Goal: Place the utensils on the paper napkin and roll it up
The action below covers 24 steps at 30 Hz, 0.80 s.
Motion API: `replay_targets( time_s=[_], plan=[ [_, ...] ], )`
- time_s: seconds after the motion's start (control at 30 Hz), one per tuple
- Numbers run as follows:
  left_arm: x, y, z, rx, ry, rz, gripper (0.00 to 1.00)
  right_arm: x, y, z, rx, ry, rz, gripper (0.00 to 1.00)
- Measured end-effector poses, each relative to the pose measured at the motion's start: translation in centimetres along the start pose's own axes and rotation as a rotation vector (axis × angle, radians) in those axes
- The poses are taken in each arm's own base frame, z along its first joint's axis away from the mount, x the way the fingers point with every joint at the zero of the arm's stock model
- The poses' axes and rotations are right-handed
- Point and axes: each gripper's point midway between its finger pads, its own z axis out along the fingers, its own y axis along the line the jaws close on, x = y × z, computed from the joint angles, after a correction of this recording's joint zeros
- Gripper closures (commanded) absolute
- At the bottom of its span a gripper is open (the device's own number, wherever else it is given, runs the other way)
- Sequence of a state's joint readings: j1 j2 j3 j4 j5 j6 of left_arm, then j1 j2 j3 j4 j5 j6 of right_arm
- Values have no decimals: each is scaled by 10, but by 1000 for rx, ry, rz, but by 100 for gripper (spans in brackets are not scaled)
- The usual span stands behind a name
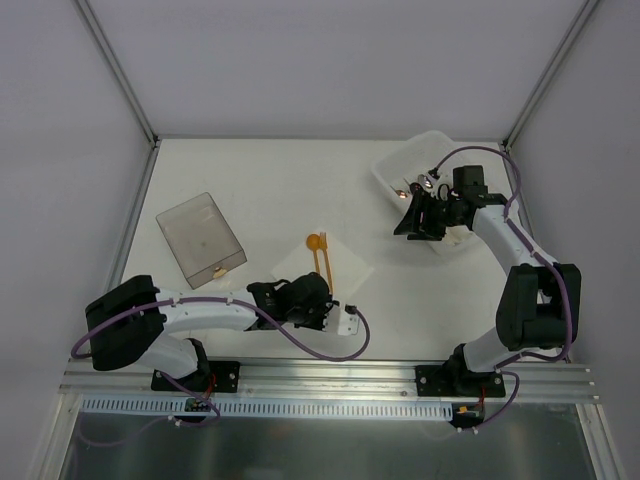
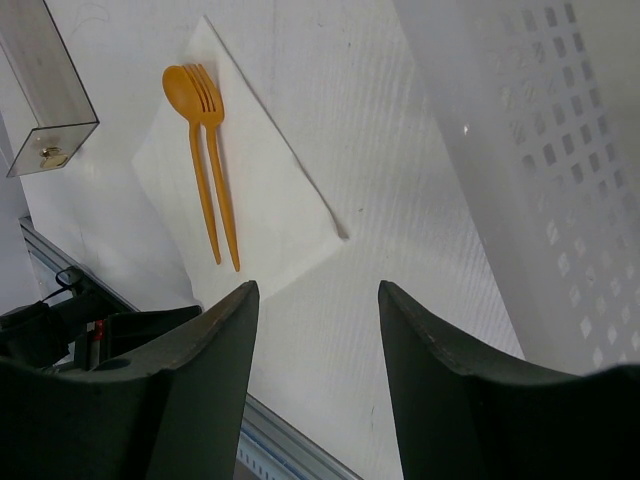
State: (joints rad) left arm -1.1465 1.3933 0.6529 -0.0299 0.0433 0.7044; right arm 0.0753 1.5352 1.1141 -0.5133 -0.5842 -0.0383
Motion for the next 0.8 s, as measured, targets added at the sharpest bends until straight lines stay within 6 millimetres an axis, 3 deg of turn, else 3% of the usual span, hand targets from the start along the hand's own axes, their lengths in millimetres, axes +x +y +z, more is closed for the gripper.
replay_targets(
  time_s=[0.17, 0.43, 0.8],
  plan=[
    [-3, 3, -1, -11, -7, -17, 100, 0, 0, 0, -2, 1, 1, 45],
    [-12, 14, -6, -31, -23, -94, 100, 4, 2, 4, -31, 25, 9, 45],
    [-10, 68, -20, -76, -63, -283, 100, 13, 10, 13, -112, 84, 20, 47]
  ],
)
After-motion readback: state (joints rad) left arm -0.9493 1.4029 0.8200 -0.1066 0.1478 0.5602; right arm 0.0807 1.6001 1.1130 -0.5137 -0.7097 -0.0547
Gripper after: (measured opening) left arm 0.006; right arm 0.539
